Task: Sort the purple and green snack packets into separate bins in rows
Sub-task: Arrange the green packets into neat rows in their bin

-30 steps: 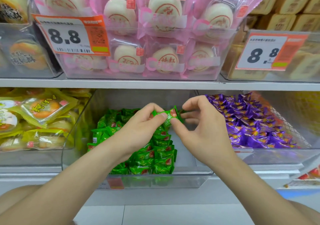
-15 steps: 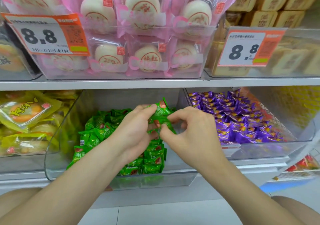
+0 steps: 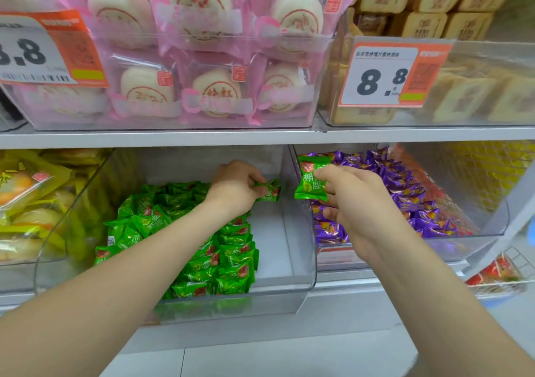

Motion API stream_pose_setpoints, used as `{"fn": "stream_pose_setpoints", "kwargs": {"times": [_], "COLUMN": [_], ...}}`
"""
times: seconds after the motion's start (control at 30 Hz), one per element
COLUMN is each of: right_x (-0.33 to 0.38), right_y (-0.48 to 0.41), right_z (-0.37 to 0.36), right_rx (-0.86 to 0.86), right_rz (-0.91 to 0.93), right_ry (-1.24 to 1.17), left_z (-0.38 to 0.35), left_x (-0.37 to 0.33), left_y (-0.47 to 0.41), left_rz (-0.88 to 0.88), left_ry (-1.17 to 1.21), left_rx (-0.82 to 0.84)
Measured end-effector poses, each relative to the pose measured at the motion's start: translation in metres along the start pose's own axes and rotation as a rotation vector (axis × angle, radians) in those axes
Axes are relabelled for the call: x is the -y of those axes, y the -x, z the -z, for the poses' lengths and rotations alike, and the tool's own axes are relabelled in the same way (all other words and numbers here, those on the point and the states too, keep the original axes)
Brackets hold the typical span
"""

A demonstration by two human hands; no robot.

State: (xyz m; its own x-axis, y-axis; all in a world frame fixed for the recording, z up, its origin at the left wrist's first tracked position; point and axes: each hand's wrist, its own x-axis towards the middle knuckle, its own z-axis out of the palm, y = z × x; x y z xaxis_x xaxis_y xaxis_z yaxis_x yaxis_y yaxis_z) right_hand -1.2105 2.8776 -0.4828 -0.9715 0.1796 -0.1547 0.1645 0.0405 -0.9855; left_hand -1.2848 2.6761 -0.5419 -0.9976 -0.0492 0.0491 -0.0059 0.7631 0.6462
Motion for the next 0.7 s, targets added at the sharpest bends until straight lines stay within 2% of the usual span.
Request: {"fn": "stream_pose_setpoints", "kwargs": {"times": [0.3, 0.5, 0.7], "right_x": [-0.002, -0.004, -0.006], "right_y": [-0.014, -0.016, -0.014], "right_z": [0.004, 0.003, 0.001], "right_rx": [0.035, 0.063, 0.071], "right_rz": [-0.02, -0.01, 0.048], "right_ry": [0.018, -0.001, 0.032], "left_z": [-0.033, -0.034, -0.028], "left_x": [0.006, 0.009, 0.007], "left_y": [-0.025, -0.027, -0.022], "left_rz": [-0.025, -0.04, -0.037], "left_ry": [-0.463, -0.503, -0.491], "left_rx": [-0.059, -0.124, -0.118]}}
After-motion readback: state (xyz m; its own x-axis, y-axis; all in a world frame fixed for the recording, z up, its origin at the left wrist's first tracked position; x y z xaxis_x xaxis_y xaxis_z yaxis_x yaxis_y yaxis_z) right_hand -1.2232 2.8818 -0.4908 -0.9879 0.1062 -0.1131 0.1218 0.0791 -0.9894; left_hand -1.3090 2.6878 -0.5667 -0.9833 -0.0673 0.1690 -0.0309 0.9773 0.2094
